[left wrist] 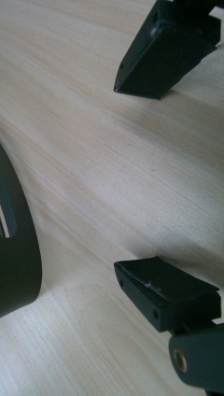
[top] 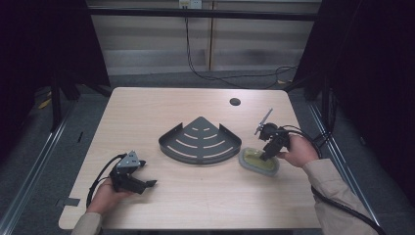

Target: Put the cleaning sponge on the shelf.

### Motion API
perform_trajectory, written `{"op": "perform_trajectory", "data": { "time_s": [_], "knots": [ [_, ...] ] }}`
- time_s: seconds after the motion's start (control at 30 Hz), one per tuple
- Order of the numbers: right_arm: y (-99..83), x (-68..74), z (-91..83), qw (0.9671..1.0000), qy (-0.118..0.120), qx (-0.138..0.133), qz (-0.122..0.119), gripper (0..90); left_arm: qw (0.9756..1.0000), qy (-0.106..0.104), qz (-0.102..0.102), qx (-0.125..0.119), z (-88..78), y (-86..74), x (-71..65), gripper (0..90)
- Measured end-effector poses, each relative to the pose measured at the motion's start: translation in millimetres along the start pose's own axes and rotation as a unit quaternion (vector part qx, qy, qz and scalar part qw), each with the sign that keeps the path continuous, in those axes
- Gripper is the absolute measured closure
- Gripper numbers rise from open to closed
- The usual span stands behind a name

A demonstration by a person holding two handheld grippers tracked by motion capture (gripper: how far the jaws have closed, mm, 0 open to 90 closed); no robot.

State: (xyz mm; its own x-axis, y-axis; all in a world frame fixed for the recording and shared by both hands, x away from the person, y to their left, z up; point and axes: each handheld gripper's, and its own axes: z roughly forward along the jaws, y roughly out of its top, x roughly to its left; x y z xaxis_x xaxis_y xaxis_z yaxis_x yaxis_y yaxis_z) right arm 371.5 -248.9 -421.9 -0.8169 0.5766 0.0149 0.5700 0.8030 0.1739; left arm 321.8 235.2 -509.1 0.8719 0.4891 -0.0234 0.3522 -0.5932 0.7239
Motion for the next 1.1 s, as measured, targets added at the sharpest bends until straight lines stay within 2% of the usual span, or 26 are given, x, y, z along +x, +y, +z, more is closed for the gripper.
{"op": "perform_trajectory", "data": {
  "time_s": [0.07, 0.3, 0.5, 0.7, 0.97, 1.1],
  "knots": [
    [1.2, -0.3, 0.5, 1.0, 0.002, -0.002, -0.002, 59.5, 1.0, 0.0, 0.0, 0.0, 0.0, 0.0, 0.0, 12.1],
    [9.4, 3.2, 5.1, 0.9996, 0.006, 0.026, -0.01, 70.7, 1.0, -0.001, 0.0, 0.0, 0.0, 0.0, 0.1, 12.1],
    [11.0, 4.6, 1.9, 0.9994, 0.011, 0.027, -0.019, 71.4, 1.0, -0.001, 0.0, 0.0, 0.0, 0.0, 0.1, 12.1],
    [8.0, 4.9, -5.4, 0.9997, 0.007, 0.02, -0.015, 71.5, 1.0, -0.001, 0.0, 0.0, 0.0, 0.0, 0.0, 12.1],
    [8.2, 5.0, -18.1, 0.9997, 0.005, 0.024, -0.004, 71.5, 1.0, -0.001, 0.0, -0.001, 0.1, 0.0, 0.0, 12.1],
    [10.1, 5.5, -22.5, 0.9996, 0.001, 0.027, -0.006, 71.5, 1.0, 0.0, -0.002, -0.002, 0.2, 0.0, -0.2, 12.1]
  ]
}}
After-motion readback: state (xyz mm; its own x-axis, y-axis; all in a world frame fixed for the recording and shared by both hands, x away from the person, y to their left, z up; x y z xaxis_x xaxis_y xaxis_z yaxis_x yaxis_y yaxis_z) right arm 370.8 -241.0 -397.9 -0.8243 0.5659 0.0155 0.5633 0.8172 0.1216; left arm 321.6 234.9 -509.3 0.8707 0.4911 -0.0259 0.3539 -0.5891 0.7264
